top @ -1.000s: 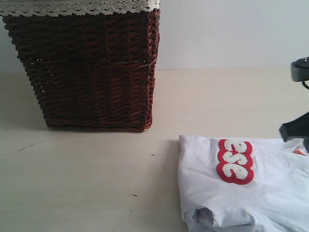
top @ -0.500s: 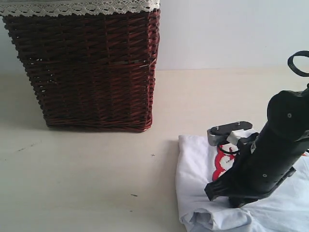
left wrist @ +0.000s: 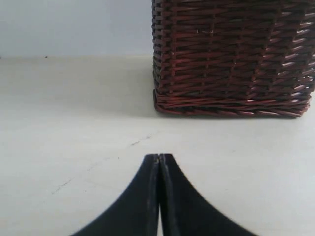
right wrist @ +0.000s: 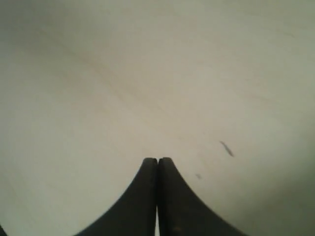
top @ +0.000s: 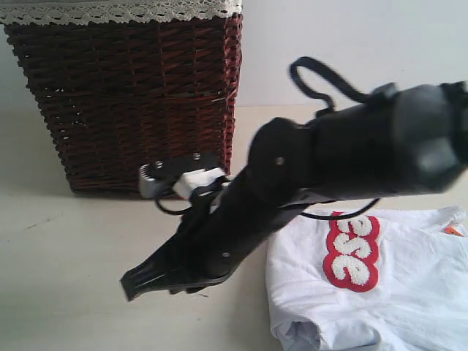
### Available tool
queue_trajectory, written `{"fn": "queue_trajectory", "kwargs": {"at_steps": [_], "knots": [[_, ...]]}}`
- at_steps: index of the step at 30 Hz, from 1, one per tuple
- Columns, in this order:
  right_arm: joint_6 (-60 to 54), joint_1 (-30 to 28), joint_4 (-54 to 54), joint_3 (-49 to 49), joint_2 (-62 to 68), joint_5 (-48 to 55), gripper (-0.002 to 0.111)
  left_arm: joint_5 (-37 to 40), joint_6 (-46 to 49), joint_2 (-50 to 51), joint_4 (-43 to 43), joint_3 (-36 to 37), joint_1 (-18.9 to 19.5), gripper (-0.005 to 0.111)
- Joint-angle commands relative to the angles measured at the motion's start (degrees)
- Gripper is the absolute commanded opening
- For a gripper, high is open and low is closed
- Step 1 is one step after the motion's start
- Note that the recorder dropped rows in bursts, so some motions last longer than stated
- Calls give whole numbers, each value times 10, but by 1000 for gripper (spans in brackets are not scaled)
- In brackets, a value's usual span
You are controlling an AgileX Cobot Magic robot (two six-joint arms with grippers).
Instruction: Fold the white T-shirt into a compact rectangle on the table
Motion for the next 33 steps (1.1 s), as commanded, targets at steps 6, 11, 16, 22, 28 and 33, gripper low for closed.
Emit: {"fn": "queue_trajectory", "kwargs": {"at_steps": [6,11,16,22,28,33], "knots": [[318,-38,-417,7,-182,152,0,0,0,-3,-5,2,1,0],[391,-211,-507,154,-484,138,0,0,0,-3,-5,2,1,0],[318,-213,-399,157,-546,84,0,0,0,-3,-5,2,1,0],[286,-213,-378,157,-555,137,0,0,0,-3,-5,2,1,0],[286,-213,-371,157,-556,134,0,0,0,-3,-5,2,1,0],[287,-213,-371,157,-556,134,0,0,0,-3,-5,2,1,0]]}}
